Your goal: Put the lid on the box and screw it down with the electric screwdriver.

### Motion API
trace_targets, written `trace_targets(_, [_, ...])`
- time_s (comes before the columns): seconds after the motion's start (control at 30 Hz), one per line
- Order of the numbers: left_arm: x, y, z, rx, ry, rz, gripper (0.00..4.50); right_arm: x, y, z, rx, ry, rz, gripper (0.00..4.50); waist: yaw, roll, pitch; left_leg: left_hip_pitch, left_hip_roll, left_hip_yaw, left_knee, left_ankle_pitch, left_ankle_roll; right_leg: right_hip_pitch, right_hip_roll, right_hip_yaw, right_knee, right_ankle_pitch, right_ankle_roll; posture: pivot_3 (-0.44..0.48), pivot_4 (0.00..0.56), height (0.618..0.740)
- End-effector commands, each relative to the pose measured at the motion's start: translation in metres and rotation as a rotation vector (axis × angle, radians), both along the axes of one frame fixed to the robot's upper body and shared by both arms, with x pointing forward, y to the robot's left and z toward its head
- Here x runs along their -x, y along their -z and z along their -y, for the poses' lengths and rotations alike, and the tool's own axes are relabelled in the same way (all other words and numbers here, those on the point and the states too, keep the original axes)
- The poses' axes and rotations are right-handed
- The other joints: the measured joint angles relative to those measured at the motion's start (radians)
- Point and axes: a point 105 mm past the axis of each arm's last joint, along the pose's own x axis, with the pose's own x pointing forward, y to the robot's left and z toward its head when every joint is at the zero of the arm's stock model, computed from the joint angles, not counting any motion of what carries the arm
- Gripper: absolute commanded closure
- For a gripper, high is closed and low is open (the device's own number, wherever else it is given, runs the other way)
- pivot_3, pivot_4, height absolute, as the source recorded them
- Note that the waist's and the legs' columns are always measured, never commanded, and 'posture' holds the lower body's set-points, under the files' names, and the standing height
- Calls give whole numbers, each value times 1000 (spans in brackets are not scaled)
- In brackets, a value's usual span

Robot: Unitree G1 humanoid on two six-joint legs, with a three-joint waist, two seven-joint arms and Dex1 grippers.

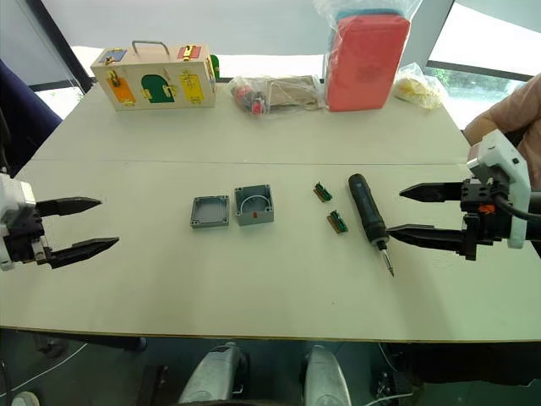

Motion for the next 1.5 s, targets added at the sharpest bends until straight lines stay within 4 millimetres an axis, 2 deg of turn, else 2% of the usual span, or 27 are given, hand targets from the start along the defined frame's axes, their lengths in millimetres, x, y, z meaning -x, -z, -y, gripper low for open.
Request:
trace_targets(0.03, [4,-8,-3,-29,5,18,21,1,-10,-5,4,-28,42,0,-5,1,1,0,0,0,0,0,0,0,0,0,0,0,0,0,150,730])
trace_targets(0.63, [4,-9,-3,-35,13,14,21,-1,-12,-12,0,-55,47,0,-11,2,2,0,0,1,0,0,0,0,0,1,0,0,0,0,150,730])
trace_targets(0.8, [0,-11,-1,-39,23,21,21,-1,-12,-14,-4,-56,49,0,-10,2,2,0,0,1,0,0,0,-1,0,1,0,0,0,0,150,730])
trace_targets(0.9, [-7,-15,6,-38,57,40,21,-1,-10,-17,-12,-58,50,0,-10,2,2,0,0,1,0,0,0,0,0,1,0,0,0,0,150,730])
trace_targets(1.0, [-17,-17,22,-38,126,60,21,-2,-7,-24,-17,-72,56,0,-8,2,2,0,-2,1,0,0,0,0,0,1,0,1,1,0,150,730])
trace_targets(1.13, [-40,-16,58,-16,253,88,21,-4,-2,-36,-30,-86,66,0,-7,3,2,0,-3,1,0,0,0,1,1,1,1,2,3,0,150,730])
trace_targets(1.27, [-64,-2,116,-43,477,80,21,-5,12,-58,-65,-88,109,0,-3,2,2,0,-4,3,3,0,0,2,2,1,1,4,7,0,150,730])
trace_targets(1.37, [-78,5,140,-70,557,70,21,-3,23,-70,-84,-71,126,0,-9,1,3,-2,-5,3,5,0,0,1,2,2,1,7,11,0,150,730])
trace_targets(1.5, [-92,19,162,-127,631,67,21,1,38,-89,-105,-52,148,0,-11,0,3,-2,-5,3,6,0,0,1,2,2,1,7,12,0,150,730])
